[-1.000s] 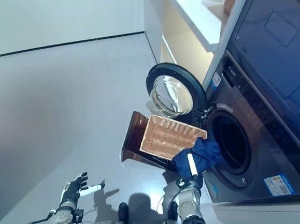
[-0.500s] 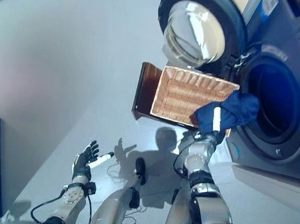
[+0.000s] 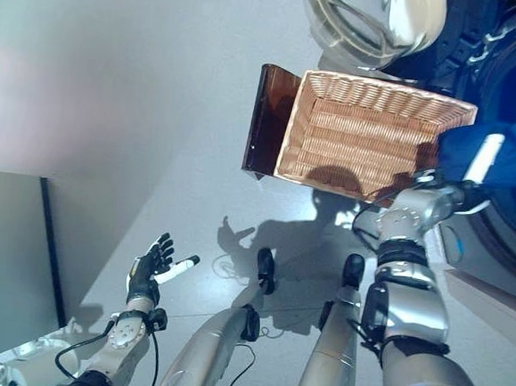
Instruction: Pick up the clothes and place them into the washing machine
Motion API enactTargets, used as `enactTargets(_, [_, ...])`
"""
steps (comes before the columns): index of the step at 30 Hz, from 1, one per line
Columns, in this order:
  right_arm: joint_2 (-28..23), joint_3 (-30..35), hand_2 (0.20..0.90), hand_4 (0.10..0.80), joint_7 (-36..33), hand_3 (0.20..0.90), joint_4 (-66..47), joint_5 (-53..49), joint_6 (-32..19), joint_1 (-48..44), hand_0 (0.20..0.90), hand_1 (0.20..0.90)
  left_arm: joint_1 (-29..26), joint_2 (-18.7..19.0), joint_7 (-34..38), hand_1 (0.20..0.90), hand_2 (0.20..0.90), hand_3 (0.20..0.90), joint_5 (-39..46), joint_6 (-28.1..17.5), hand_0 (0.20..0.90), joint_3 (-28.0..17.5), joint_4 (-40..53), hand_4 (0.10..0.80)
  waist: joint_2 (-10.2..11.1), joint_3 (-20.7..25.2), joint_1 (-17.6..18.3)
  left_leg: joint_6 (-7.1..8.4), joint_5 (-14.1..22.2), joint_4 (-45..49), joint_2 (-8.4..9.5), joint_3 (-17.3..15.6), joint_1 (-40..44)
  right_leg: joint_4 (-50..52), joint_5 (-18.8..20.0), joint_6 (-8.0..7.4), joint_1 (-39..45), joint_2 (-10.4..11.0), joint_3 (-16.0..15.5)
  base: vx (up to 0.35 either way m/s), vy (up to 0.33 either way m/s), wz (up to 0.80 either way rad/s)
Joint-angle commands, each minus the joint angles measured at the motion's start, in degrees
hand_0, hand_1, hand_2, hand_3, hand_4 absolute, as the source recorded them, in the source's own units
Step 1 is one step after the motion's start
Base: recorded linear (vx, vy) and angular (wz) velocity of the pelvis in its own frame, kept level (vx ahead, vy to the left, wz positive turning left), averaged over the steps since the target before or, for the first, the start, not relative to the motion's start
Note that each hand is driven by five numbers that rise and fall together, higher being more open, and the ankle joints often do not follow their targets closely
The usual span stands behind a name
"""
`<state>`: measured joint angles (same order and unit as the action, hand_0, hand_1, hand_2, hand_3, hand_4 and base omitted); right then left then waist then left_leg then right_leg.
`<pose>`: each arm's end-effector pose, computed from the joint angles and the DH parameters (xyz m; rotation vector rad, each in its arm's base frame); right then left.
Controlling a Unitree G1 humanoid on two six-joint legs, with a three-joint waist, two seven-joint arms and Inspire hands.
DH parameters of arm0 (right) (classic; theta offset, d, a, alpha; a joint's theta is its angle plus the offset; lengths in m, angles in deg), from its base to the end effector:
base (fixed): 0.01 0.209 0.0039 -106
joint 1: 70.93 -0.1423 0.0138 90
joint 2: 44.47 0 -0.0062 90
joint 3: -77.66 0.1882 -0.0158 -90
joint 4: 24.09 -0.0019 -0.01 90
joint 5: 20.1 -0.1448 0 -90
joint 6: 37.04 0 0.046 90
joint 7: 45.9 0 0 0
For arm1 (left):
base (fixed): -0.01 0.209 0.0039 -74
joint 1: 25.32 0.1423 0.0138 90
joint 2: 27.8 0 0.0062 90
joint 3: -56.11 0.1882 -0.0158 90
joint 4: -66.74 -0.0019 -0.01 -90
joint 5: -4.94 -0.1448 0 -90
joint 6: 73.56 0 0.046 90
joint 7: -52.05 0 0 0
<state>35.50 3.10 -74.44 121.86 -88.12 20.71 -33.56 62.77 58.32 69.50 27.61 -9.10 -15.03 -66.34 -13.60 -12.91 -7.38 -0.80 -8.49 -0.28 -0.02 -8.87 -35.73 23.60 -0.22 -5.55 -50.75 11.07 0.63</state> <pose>0.3382 -0.2851 0.1655 1.1031 -0.4563 -0.9777 0.1667 0.1692 -0.0700 -0.0115 0.3332 0.2295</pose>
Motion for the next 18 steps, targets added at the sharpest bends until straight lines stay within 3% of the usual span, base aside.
enactTargets(1, [-10.6, -2.9, 0.200, 0.300, -2.1, 0.200, -3.0, 4.7, -7.1, -4.0, 0.200, 0.200, 0.3, 3.0, 2.5, 0.900, 0.900, 0.900, -1.2, -4.3, 0.900, -0.4, 2.2, 0.800, -2.9, 3.1, -0.4, 6.27, 4.1, 4.7, -4.10, 3.6, -2.3, -5.6, 0.0, -0.78, 2.6, -1.5, -0.1, 0.000, 0.000, 0.00])
enactTargets(6, [-20.8, -5.3, 0.200, 0.300, -6.1, 0.200, -3.0, 10.5, -6.2, -8.7, 0.200, 0.200, 0.8, 3.9, 3.2, 0.900, 0.900, 0.900, -2.1, -4.7, 0.900, -1.2, 4.5, 0.800, -4.2, 3.3, -0.9, 6.70, 3.6, 3.4, -3.97, 3.4, -2.1, -5.1, -0.3, -0.84, 1.2, -1.6, 0.7, 0.002, -0.001, 0.01])
enactTargets(12, [-32.9, -13.8, 0.200, 0.300, -10.3, 0.200, -0.6, 17.0, -3.4, -19.2, 0.200, 0.200, 1.8, 4.9, 4.0, 0.900, 0.900, 0.900, -2.3, -4.7, 0.900, -2.1, 5.5, 0.800, -5.8, 3.4, -1.4, 7.30, 2.8, 1.6, -3.62, 2.6, -2.3, -4.0, -0.5, -0.87, -1.5, -1.6, 1.8, -0.009, 0.004, -0.03])
enactTargets(16, [-37.0, -19.5, 0.200, 0.300, -9.6, 0.200, 1.3, 17.4, -2.0, -25.1, 0.200, 0.200, 2.5, 5.4, 4.5, 0.900, 0.900, 0.900, -2.0, -5.0, 0.900, -3.1, 6.7, 0.800, -6.6, 3.6, -1.7, 7.62, 2.2, 0.5, -3.52, 2.3, -2.3, -3.3, -0.6, -0.80, -2.7, -1.6, 2.4, -0.004, -0.001, -0.01])
enactTargets(17, [-38.4, -22.1, 0.900, 0.800, -8.7, 0.900, 1.1, 17.7, -1.0, -27.0, 0.900, 0.900, 3.0, 5.9, 4.3, 0.900, 0.900, 0.900, -1.7, -5.3, 0.900, -3.2, 7.3, 0.800, -6.6, 3.7, -1.9, 7.80, 1.7, -0.6, -3.62, 2.4, -2.0, -2.9, -0.8, -0.85, -3.2, -1.8, 2.5, 0.000, 0.000, 0.00])
enactTargets(18, [-38.3, -22.6, 0.900, 0.800, -8.0, 0.900, 1.2, 17.1, -1.0, -27.2, 0.900, 0.900, 3.0, 5.4, 4.0, 0.900, 0.900, 0.900, -1.4, -5.3, 0.900, -3.0, 7.9, 0.800, -6.8, 3.5, -1.8, 7.87, 1.5, -1.0, -3.70, 2.3, -1.8, -2.7, -0.8, -0.84, -3.3, -1.9, 2.6, 0.007, -0.040, -0.03])
